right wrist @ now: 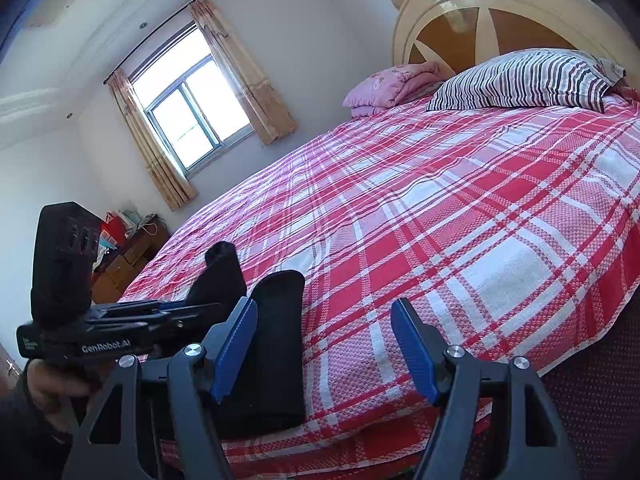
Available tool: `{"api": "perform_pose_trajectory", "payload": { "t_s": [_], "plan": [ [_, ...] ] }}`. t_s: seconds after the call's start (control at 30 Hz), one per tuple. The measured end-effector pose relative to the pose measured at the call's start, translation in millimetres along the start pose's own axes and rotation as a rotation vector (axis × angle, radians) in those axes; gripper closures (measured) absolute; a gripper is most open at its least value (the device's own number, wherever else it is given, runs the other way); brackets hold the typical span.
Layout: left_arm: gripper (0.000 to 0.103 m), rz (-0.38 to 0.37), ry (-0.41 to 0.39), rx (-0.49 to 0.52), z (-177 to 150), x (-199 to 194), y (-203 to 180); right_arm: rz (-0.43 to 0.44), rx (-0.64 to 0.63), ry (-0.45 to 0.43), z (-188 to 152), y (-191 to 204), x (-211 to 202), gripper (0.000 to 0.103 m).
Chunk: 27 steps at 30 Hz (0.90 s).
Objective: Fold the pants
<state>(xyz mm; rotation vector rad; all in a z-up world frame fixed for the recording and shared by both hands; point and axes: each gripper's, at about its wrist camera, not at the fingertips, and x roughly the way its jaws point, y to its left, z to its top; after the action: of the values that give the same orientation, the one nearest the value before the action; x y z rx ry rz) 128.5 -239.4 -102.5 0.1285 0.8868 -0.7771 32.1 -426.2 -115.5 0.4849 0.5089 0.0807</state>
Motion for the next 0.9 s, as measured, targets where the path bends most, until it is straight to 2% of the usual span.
{"api": "perform_pose_trajectory", "payload": {
  "t_s": [0.07, 0.13, 0.2, 0.27, 0.33, 0.4, 0.47, 0.53, 0.63, 0.67, 0.7, 0.73, 0.8, 0.9],
  "plan": [
    [0.070, -0.023, -0.007, -0.014, 0.3, -4.1, -3.8, -0.006, -0.005, -0.012, 0.2, 0.9, -1.4, 0.032],
    [0.070, -0.052, -0.042, -0.003, -0.2, -18.3, -6.3, -0.014, -0.013, -0.033, 0.8, 2.3, -5.7, 0.032],
    [0.066, -0.041, -0.097, 0.024, -4.2, -39.7, -6.7, -0.019, -0.026, -0.050, 1.7, 5.6, -9.1, 0.032],
    [0.045, 0.017, -0.146, 0.043, -13.1, -58.2, 0.5, -0.022, -0.064, -0.070, 3.1, 16.5, -15.1, 0.032],
    [0.035, 0.122, -0.179, 0.038, -26.3, -71.5, 13.9, 0.004, -0.117, -0.094, 5.2, 35.3, -21.9, 0.032],
    [0.034, 0.195, -0.181, 0.012, -41.6, -79.2, 34.2, 0.036, -0.192, -0.096, 4.8, 58.0, -23.4, 0.032],
    [0.034, 0.291, -0.171, -0.007, -53.4, -78.5, 50.2, 0.029, -0.293, -0.082, -0.6, 86.4, -19.2, 0.032],
    [0.034, 0.354, -0.150, -0.042, -66.6, -74.5, 68.1, 0.036, -0.335, -0.052, -5.4, 103.6, -9.8, 0.032],
    [0.034, 0.359, -0.115, -0.111, -83.8, -62.5, 91.4, 0.010, -0.339, 0.009, -8.4, 110.1, 8.8, 0.034],
    [0.034, 0.365, -0.097, -0.135, -89.1, -56.9, 97.4, -0.006, -0.336, 0.032, -9.0, 108.4, 14.4, 0.037],
    [0.034, 0.357, -0.090, -0.147, -94.0, -53.5, 100.0, -0.027, -0.326, 0.066, -9.7, 104.2, 20.3, 0.046],
    [0.034, 0.349, -0.087, -0.157, -99.7, -52.2, 103.1, -0.035, -0.310, 0.093, -10.7, 99.2, 24.2, 0.050],
    [0.034, 0.352, -0.077, -0.167, -105.6, -49.2, 105.3, -0.059, -0.271, 0.143, -12.3, 85.6, 27.6, 0.055],
    [0.031, 0.351, -0.088, -0.165, -106.3, -50.8, 104.1, -0.095, -0.222, 0.166, -14.9, 61.7, 19.7, 0.056]
  ]
}}
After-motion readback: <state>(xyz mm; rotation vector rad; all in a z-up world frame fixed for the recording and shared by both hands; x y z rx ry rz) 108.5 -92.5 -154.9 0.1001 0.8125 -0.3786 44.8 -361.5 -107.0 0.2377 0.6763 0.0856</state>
